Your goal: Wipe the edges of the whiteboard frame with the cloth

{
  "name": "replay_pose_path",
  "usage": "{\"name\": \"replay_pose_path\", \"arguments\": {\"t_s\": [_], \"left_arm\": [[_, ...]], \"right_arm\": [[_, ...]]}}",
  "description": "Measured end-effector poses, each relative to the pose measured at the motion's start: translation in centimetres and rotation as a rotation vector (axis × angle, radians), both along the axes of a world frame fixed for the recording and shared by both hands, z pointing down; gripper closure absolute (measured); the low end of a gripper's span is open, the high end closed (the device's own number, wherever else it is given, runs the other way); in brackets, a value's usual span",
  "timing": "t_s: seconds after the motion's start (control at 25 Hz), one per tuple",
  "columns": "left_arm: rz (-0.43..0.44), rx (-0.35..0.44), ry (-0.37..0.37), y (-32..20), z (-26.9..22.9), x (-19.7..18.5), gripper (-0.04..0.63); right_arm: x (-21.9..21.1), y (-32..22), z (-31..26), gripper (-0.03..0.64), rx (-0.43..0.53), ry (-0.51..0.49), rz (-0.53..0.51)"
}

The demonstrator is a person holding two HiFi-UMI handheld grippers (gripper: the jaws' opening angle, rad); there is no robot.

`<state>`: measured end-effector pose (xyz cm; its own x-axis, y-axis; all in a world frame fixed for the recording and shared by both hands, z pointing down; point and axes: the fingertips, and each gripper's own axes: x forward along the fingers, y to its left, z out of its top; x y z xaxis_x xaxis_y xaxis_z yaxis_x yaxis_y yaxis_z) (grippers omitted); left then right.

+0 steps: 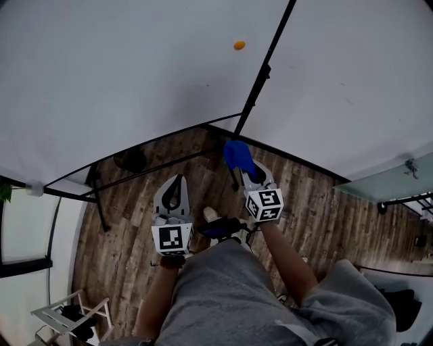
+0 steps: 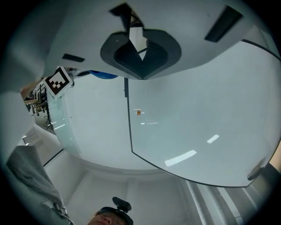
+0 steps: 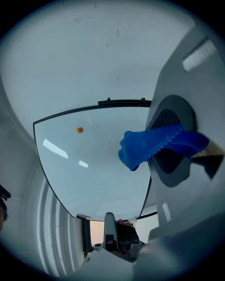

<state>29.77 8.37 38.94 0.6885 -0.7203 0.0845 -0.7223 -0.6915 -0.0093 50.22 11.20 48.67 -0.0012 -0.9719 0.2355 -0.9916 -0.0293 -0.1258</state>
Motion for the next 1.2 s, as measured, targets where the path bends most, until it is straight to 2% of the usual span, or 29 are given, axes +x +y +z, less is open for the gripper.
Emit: {"name": "replay_pose_path", "arguments": {"t_s": [0.4, 0.88, 1.2], "left_arm": [[-0.069, 0.008, 0.004, -4.1, 0.2, 0.8, 0.586], [-0.044, 0.053, -0.009, -6.4, -0.1, 6.3, 0.586], [-0.067, 0.055, -0.038, -6.2, 0.3, 7.1, 0.586]], "right_arm": [[3.4, -4.8, 4.9, 0.523, -0.074, -0.007, -0.003], [8.0, -9.3, 11.1, 0.523, -0.132, -0.014, -0.051], [10.4, -12.3, 15.6, 0.523, -0.18, -0.003, -0.046]]}}
